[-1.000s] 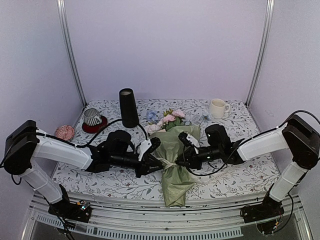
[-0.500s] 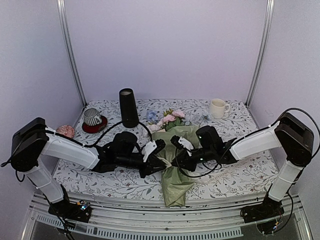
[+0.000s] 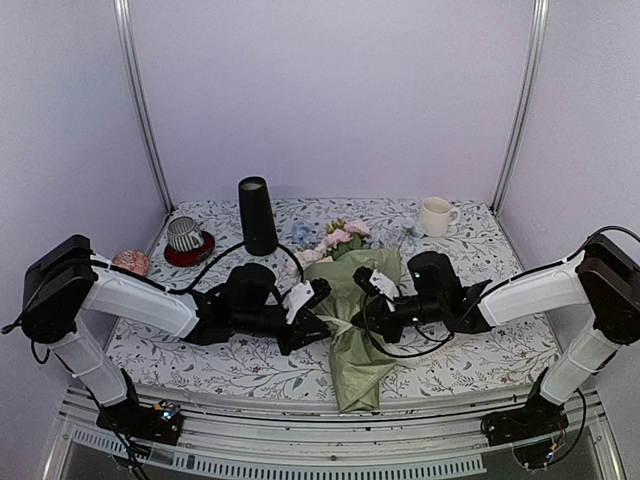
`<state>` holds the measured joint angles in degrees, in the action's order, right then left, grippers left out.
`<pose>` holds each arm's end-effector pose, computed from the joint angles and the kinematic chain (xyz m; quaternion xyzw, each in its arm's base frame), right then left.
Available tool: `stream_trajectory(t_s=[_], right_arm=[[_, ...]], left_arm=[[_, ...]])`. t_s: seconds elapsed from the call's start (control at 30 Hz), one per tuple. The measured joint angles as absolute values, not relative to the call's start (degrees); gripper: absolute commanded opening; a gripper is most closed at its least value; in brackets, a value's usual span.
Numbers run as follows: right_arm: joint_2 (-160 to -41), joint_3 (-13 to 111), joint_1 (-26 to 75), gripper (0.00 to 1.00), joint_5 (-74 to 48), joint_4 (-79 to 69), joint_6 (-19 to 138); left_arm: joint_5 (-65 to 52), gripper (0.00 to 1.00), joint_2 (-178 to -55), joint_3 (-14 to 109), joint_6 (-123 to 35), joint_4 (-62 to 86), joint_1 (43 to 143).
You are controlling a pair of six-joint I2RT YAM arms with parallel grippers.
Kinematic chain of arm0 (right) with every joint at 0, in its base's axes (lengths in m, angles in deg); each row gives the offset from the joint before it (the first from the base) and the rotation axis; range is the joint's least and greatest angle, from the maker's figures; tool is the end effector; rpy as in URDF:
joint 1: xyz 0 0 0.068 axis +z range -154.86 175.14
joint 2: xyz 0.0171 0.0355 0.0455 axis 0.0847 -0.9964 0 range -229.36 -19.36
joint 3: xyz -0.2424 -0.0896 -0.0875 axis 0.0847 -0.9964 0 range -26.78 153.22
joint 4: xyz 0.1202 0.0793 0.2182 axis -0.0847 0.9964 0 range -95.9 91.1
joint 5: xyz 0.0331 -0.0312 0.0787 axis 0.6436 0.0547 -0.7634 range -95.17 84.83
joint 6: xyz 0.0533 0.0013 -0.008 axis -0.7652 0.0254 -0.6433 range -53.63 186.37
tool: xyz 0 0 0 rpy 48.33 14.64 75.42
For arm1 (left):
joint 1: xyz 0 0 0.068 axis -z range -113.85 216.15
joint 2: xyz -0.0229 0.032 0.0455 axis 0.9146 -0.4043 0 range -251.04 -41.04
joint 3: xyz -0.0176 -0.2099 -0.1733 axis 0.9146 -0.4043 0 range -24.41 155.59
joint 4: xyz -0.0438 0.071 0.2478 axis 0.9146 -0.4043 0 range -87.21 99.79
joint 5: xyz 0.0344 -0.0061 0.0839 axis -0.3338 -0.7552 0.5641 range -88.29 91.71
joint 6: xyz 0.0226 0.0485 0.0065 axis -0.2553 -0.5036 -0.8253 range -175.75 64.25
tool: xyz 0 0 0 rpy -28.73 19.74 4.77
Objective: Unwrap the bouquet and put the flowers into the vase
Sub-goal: Untie the half-tied ribbon from the folded wrapping paper.
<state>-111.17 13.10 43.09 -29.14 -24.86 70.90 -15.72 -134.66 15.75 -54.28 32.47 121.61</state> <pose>0.2009 0.2445 0.1636 -0.4690 0.7271 0.3422 0.3664 0.1746 -0.2725 0.1605 0.4567 0.7318 -0.3486 0.3666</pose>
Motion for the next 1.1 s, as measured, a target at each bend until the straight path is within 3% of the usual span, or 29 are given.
stream_trajectory(t_s=[0.3, 0.63, 1.1], right_arm=[[-106.27, 9.89, 43.09, 0.03, -26.71, -28.56, 70.42], [-106.27, 9.78, 43.09, 0.03, -26.65, -29.08, 70.31], [-109.86, 10.78, 43.11, 0.06, -29.27, -27.38, 70.12]], left_arm=[[-15.3, 0.18, -134.66, 15.95, -54.52, 31.68, 121.68], [-13.91, 0.28, -134.66, 15.95, -55.26, 31.57, 122.07], [-7.74, 0.32, -135.3, 19.86, -52.92, 31.64, 124.17]])
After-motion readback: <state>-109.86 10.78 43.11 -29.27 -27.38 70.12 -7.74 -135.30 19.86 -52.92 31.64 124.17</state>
